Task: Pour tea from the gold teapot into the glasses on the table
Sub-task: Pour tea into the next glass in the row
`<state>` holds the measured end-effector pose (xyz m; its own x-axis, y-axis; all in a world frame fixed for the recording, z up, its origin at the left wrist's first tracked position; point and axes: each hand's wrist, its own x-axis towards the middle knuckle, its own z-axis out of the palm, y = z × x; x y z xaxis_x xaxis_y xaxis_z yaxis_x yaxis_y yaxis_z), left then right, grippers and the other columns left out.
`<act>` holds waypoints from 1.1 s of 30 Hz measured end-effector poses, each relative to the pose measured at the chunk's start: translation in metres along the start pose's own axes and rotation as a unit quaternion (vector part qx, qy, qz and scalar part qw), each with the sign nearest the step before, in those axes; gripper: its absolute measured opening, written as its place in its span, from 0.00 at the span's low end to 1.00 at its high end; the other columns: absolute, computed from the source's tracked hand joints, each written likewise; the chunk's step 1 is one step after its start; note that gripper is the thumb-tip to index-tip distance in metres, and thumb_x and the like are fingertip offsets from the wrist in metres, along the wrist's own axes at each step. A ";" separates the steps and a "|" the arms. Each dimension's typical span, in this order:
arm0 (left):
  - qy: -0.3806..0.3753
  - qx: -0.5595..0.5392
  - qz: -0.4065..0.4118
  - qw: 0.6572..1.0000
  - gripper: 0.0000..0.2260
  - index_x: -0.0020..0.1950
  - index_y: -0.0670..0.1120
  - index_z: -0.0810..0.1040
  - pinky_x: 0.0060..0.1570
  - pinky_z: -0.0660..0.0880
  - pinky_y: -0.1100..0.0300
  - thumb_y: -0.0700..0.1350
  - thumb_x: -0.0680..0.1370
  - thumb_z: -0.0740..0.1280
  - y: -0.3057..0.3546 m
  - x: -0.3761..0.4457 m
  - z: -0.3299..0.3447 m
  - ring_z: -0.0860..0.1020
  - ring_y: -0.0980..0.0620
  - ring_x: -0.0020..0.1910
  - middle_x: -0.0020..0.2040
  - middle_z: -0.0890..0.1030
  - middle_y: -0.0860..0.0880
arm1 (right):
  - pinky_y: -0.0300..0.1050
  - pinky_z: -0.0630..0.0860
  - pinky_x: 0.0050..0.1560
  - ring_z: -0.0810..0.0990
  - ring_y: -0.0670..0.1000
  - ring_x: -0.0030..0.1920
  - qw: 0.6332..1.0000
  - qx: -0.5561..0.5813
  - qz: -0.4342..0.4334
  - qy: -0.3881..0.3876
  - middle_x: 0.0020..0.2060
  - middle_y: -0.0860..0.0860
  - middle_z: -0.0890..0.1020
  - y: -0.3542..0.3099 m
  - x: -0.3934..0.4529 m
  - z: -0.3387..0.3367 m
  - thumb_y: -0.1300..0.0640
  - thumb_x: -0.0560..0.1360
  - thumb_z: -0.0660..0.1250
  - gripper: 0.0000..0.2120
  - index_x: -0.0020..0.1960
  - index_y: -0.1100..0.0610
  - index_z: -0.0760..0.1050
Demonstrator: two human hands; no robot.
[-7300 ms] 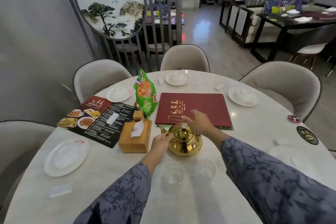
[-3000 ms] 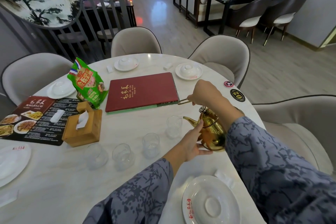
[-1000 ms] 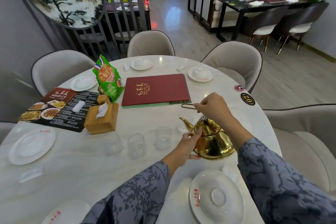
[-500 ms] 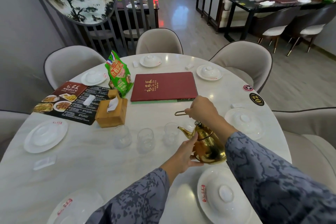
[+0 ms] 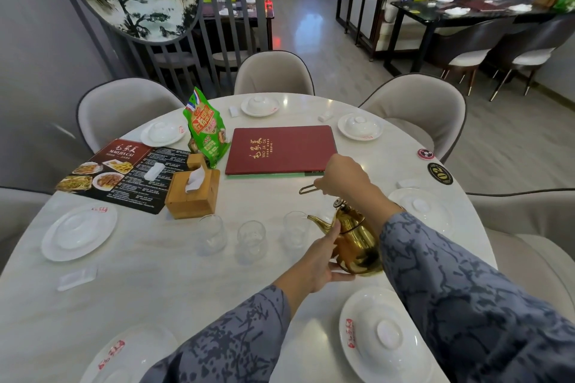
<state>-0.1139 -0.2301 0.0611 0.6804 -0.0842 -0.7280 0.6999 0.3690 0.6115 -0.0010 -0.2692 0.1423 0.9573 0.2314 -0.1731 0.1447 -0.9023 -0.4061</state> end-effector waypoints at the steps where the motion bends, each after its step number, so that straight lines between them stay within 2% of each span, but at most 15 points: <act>1: -0.004 -0.003 -0.001 1.000 0.20 0.65 0.52 0.65 0.60 0.76 0.42 0.61 0.79 0.61 0.001 0.000 0.001 0.70 0.37 0.70 0.74 0.68 0.43 | 0.44 0.74 0.35 0.79 0.54 0.38 1.000 -0.002 0.001 -0.001 0.41 0.53 0.84 -0.001 0.001 -0.002 0.59 0.73 0.68 0.06 0.39 0.57 0.74; 4: -0.017 -0.013 -0.001 1.000 0.25 0.72 0.52 0.64 0.62 0.76 0.41 0.62 0.79 0.61 0.003 -0.003 0.003 0.70 0.37 0.70 0.74 0.67 0.42 | 0.43 0.72 0.32 0.78 0.54 0.37 1.000 -0.008 -0.002 -0.007 0.41 0.53 0.84 -0.004 0.003 -0.006 0.60 0.73 0.68 0.06 0.38 0.57 0.74; 8: -0.020 -0.014 0.000 1.000 0.28 0.75 0.52 0.62 0.62 0.75 0.40 0.62 0.78 0.61 0.006 -0.005 0.005 0.68 0.37 0.71 0.75 0.66 0.42 | 0.43 0.72 0.33 0.83 0.55 0.40 1.000 -0.007 -0.007 -0.015 0.43 0.54 0.86 -0.007 0.006 -0.010 0.61 0.71 0.68 0.05 0.39 0.56 0.73; 13: -0.016 -0.015 0.005 1.000 0.29 0.75 0.52 0.62 0.61 0.76 0.41 0.62 0.78 0.62 0.010 -0.009 0.008 0.68 0.37 0.71 0.76 0.65 0.43 | 0.42 0.70 0.30 0.78 0.54 0.37 1.000 -0.014 -0.009 -0.014 0.44 0.54 0.86 -0.008 0.005 -0.014 0.62 0.72 0.69 0.07 0.37 0.56 0.72; 21: -0.020 -0.018 0.009 1.000 0.29 0.75 0.53 0.63 0.52 0.79 0.43 0.63 0.77 0.63 0.012 -0.011 0.010 0.69 0.37 0.70 0.75 0.65 0.42 | 0.43 0.72 0.31 0.82 0.55 0.39 1.000 -0.023 -0.011 -0.016 0.42 0.54 0.86 -0.011 0.006 -0.019 0.61 0.71 0.69 0.05 0.37 0.56 0.75; 24: -0.021 -0.020 0.007 1.000 0.30 0.76 0.53 0.61 0.54 0.78 0.41 0.63 0.77 0.63 0.012 -0.012 0.011 0.68 0.36 0.71 0.76 0.64 0.42 | 0.44 0.74 0.34 0.84 0.56 0.43 1.000 -0.023 -0.012 -0.017 0.42 0.53 0.86 -0.012 0.006 -0.020 0.60 0.71 0.70 0.05 0.38 0.56 0.75; 33: -0.026 -0.021 0.007 0.999 0.31 0.76 0.53 0.61 0.56 0.77 0.40 0.63 0.77 0.63 0.011 -0.013 0.014 0.68 0.36 0.71 0.76 0.65 0.41 | 0.44 0.72 0.32 0.83 0.55 0.42 0.999 -0.031 -0.017 -0.022 0.41 0.53 0.85 -0.013 0.003 -0.025 0.61 0.71 0.70 0.06 0.38 0.56 0.74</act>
<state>-0.1118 -0.2378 0.0813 0.7010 -0.1258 -0.7019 0.6813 0.4090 0.6071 0.0056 -0.2656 0.1695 0.9401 0.2761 -0.1998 0.1928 -0.9142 -0.3564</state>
